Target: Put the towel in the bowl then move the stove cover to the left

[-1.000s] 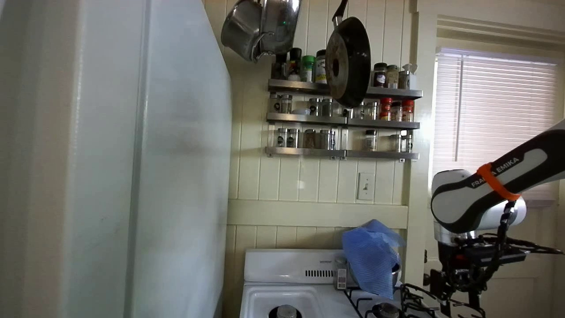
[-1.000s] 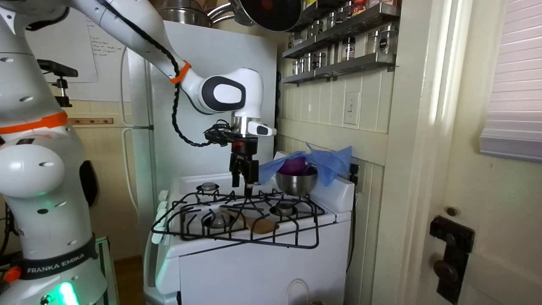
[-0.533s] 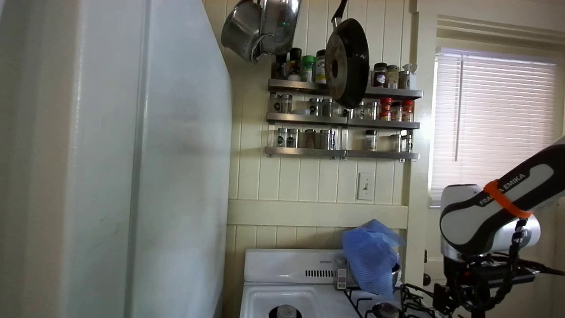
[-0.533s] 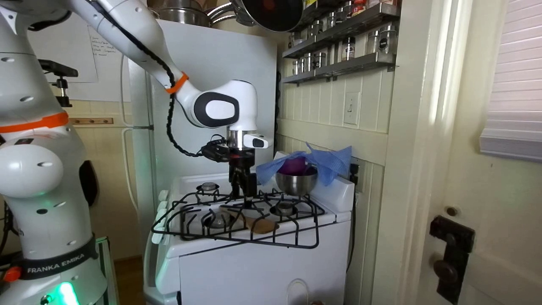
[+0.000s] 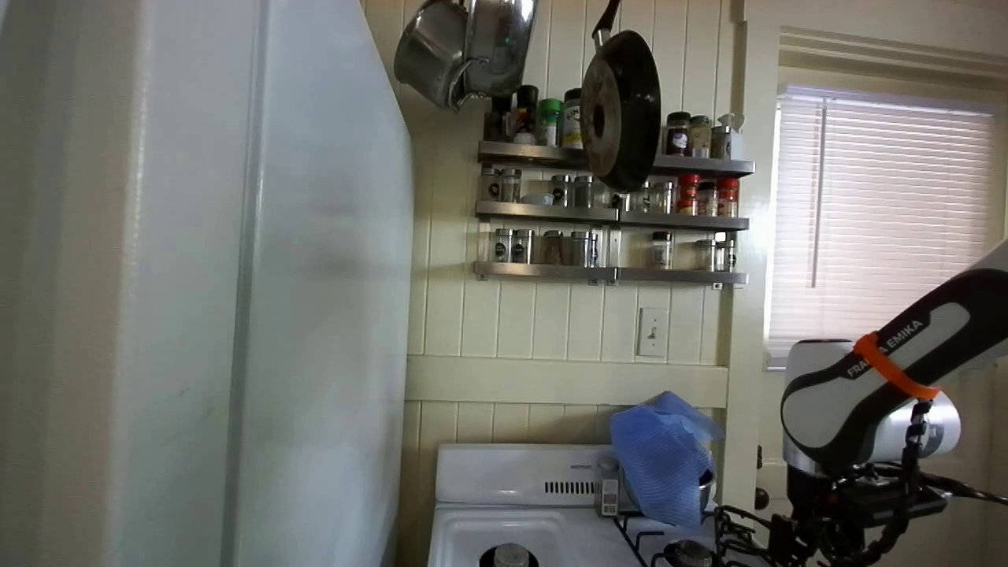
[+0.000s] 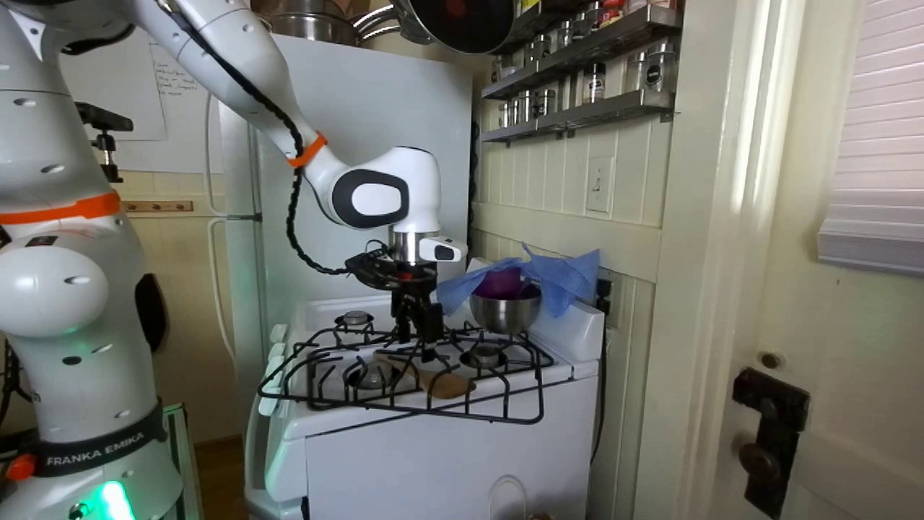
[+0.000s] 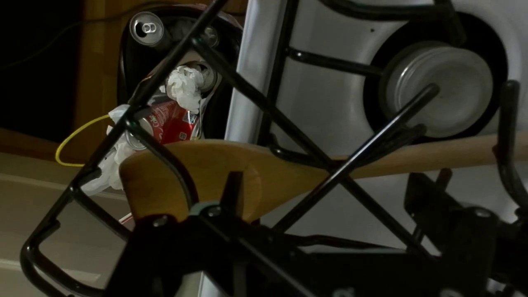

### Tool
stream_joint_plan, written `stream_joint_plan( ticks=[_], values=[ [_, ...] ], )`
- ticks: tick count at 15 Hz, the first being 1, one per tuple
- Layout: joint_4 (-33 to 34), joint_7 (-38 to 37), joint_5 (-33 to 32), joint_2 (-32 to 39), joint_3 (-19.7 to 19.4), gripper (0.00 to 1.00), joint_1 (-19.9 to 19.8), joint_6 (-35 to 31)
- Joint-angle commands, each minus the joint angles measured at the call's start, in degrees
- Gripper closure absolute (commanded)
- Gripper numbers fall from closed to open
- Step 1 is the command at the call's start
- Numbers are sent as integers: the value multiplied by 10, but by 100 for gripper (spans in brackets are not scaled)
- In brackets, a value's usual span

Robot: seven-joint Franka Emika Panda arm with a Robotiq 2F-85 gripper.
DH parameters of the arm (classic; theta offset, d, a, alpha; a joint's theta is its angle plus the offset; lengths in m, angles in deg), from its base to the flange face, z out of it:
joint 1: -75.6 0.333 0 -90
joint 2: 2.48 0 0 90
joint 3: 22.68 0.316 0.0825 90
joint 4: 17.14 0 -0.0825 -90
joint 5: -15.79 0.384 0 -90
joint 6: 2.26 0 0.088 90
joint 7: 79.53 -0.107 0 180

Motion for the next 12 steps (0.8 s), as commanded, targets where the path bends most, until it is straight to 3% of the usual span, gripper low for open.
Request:
stream_joint_plan(
  ticks=[1, 10, 11, 12],
  values=[
    [0, -8, -5, 4, 6, 0, 2, -5],
    [0, 1, 24, 29, 3, 0, 5, -16],
    [0, 1, 27, 31, 3, 1, 5, -16],
    [1, 1, 28, 33, 3, 10, 5, -17]
  ],
)
